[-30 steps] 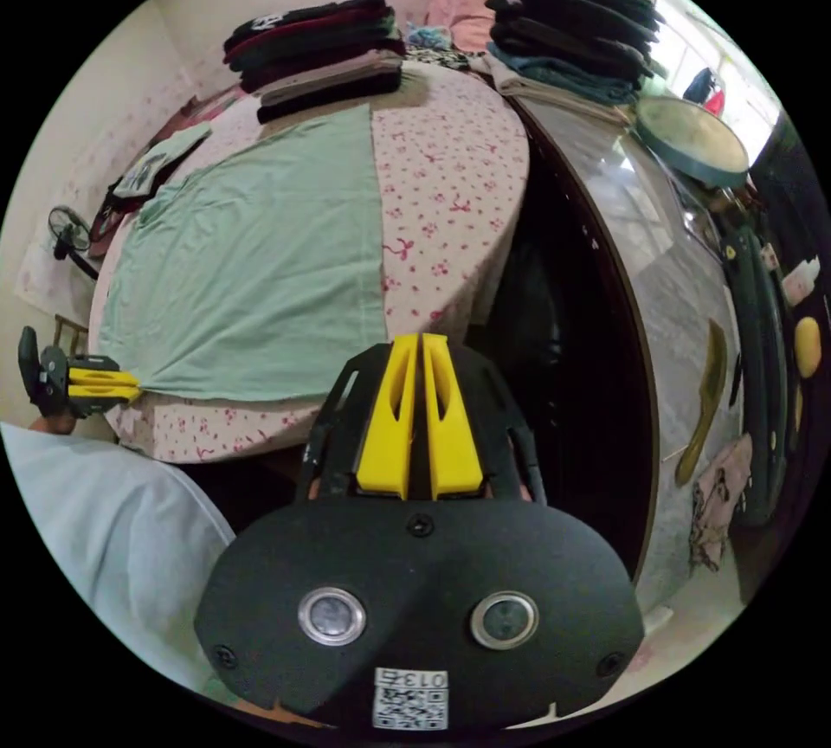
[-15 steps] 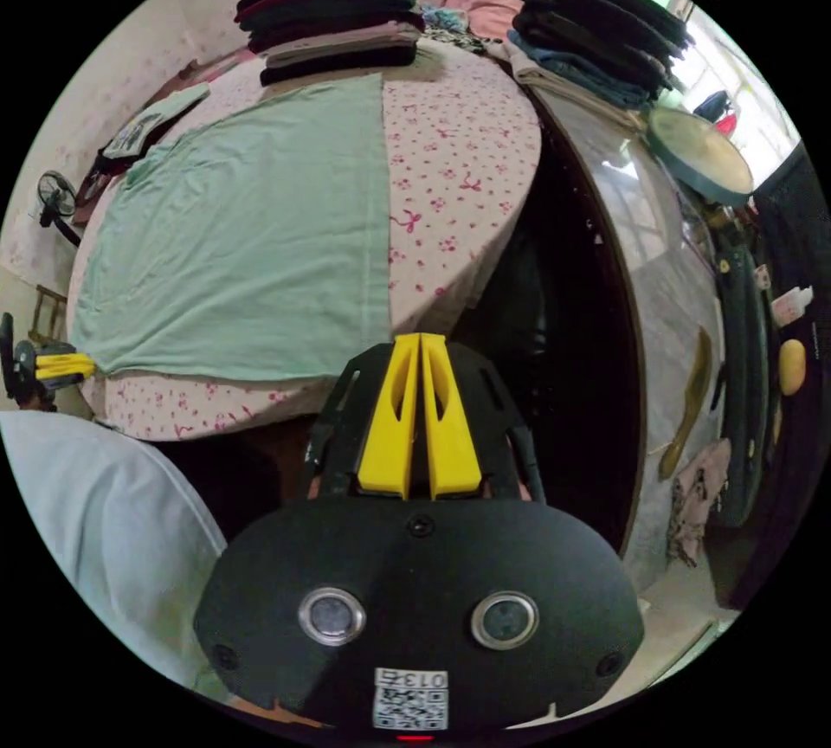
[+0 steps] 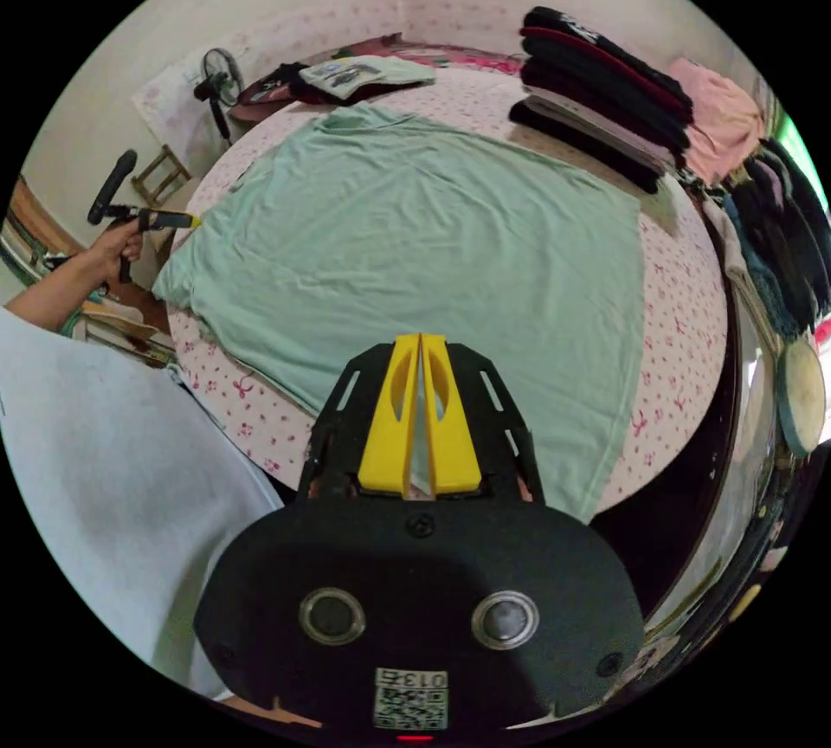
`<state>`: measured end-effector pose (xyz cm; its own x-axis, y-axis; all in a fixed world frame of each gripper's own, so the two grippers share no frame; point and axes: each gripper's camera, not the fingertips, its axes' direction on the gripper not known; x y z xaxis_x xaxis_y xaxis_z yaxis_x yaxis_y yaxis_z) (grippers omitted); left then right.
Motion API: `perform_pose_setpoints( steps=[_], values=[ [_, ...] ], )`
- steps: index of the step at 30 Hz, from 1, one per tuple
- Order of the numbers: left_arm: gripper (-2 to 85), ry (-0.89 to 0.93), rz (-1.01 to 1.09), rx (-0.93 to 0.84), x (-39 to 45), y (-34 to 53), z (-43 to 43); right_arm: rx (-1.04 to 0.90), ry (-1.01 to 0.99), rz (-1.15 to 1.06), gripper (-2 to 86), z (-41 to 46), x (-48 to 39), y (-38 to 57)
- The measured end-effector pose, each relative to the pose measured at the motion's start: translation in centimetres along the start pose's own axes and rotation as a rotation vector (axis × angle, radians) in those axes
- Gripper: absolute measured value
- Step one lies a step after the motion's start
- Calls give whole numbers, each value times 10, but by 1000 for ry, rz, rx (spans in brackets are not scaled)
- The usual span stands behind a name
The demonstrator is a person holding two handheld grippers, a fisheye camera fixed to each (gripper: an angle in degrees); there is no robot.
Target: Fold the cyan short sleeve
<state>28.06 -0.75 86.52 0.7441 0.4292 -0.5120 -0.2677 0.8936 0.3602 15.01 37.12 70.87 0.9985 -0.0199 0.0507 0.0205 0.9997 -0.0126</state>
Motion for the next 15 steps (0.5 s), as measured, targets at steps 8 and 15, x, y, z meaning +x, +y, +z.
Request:
perform_pose_setpoints(
  steps=[8, 15],
  values=[
    [3, -157, 64, 34, -17, 12, -38, -118, 28, -12, -1, 38, -16, -20],
    [16, 29, -1, 46, -67, 23, -36, -126, -20, 14, 0, 45, -14, -32]
  ],
)
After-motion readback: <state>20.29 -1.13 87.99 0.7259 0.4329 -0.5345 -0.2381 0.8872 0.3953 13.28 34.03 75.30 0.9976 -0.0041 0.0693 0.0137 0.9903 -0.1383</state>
